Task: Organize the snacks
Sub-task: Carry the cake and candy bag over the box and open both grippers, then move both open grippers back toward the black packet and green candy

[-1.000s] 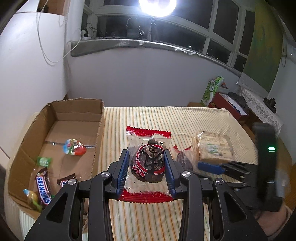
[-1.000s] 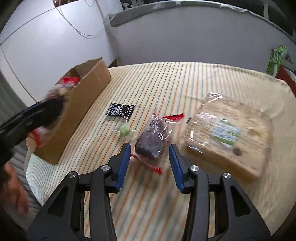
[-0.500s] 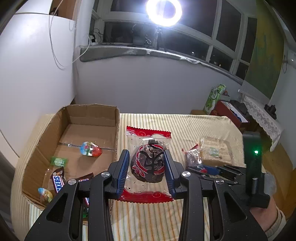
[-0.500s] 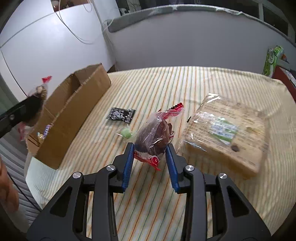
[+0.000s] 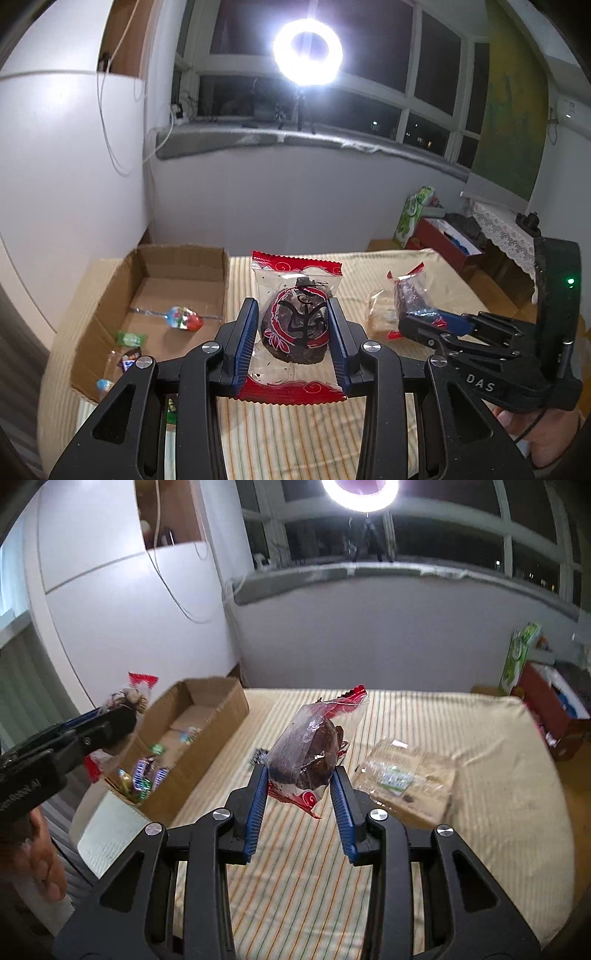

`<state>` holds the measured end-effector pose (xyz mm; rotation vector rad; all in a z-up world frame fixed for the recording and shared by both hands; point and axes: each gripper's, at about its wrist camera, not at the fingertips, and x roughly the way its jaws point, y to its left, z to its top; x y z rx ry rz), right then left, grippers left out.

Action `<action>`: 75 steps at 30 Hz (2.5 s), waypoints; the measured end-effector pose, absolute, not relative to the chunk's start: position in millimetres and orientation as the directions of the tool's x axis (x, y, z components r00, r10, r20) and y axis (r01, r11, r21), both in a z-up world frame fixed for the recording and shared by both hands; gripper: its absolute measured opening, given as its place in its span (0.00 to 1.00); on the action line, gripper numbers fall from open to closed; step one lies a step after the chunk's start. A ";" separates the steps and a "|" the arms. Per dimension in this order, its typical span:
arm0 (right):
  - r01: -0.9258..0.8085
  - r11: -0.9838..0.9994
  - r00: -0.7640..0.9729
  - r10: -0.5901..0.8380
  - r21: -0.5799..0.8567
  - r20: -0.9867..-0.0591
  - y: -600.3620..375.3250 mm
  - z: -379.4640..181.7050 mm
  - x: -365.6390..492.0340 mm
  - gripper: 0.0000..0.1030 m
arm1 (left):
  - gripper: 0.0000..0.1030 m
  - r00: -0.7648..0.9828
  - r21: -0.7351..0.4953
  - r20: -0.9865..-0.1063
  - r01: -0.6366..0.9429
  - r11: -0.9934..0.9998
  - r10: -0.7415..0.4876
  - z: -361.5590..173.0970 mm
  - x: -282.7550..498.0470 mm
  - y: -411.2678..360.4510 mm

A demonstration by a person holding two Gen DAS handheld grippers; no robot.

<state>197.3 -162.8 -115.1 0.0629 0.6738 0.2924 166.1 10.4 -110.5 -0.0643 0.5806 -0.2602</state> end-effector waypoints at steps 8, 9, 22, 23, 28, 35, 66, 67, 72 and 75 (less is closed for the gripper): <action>-0.274 0.954 0.765 0.291 0.119 -0.575 -143.6 -90.8 173.2 0.35 | 0.34 0.831 -0.128 -0.490 0.230 0.965 -0.264 -90.5 146.6 21.3; -0.278 0.953 0.764 0.294 0.117 -0.574 -140.4 -90.3 172.4 0.35 | 0.34 0.834 -0.130 -0.487 0.227 0.965 -0.261 -89.5 144.8 24.5; -0.348 0.933 0.753 0.334 0.086 -0.567 -84.1 -82.0 163.2 0.35 | 0.34 0.866 -0.141 -0.461 0.142 0.980 -0.192 -85.9 124.5 77.2; -0.353 0.932 0.752 0.337 0.086 -0.567 -80.7 -82.3 163.6 0.35 | 0.34 0.867 -0.140 -0.461 0.138 0.981 -0.188 -85.7 123.7 80.4; -0.389 0.918 0.735 0.360 0.077 -0.575 -54.9 -85.0 167.1 0.35 | 0.34 0.877 -0.137 -0.456 0.097 0.986 -0.150 -87.1 121.0 102.7; -0.433 0.899 0.713 0.387 0.067 -0.585 -23.8 -87.7 176.9 0.35 | 0.34 0.879 -0.149 -0.462 0.052 0.987 -0.116 -93.8 123.1 128.2; -0.491 0.866 0.597 0.411 0.092 -0.689 20.6 -162.9 268.3 0.53 | 0.57 0.812 -0.159 -0.576 0.009 0.987 -0.100 -156.1 203.6 150.9; -0.481 0.872 0.605 0.406 0.092 -0.684 15.6 -161.2 267.3 0.53 | 0.57 0.812 -0.156 -0.576 0.010 0.988 -0.099 -155.9 202.8 150.2; -0.464 0.881 0.624 0.401 0.095 -0.670 1.9 -152.4 255.5 0.53 | 0.58 0.817 -0.145 -0.569 0.016 0.989 -0.097 -149.4 195.2 144.5; -0.459 0.883 0.634 0.399 0.093 -0.662 -4.1 -147.3 248.1 0.53 | 0.57 0.822 -0.141 -0.561 0.025 0.990 -0.101 -144.7 189.8 141.0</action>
